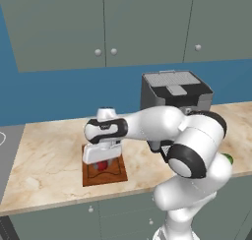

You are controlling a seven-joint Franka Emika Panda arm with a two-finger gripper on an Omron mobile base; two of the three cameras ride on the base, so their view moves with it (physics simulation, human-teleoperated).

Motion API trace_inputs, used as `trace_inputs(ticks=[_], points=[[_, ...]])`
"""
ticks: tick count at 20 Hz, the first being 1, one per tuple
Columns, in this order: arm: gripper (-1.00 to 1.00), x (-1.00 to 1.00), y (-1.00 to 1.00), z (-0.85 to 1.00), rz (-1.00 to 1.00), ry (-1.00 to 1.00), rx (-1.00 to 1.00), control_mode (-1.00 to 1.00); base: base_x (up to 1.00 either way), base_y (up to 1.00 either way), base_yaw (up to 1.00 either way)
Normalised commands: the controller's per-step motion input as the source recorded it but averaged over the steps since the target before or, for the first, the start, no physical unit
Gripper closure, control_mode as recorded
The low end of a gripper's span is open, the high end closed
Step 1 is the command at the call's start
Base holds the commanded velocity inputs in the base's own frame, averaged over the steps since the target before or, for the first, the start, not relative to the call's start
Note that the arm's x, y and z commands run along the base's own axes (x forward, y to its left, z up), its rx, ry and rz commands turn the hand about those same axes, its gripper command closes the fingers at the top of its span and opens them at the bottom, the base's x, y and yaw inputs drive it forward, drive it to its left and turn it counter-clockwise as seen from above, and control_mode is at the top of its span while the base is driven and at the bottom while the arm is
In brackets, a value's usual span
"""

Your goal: Place the avocado, onion, tomato, and bell pepper on the cutting board.

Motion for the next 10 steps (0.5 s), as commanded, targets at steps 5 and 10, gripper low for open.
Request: trace_inputs(ticks=[5, 10], points=[[1.00, 0.00, 0.00, -0.34, 0.00, 0.00, 0.00, -1.00, 0.00, 0.00, 0.00], [-1.00, -0.09, 0.00, -0.27, 0.00, 0.00, 0.00, -1.00, 0.00, 0.00, 0.00]])
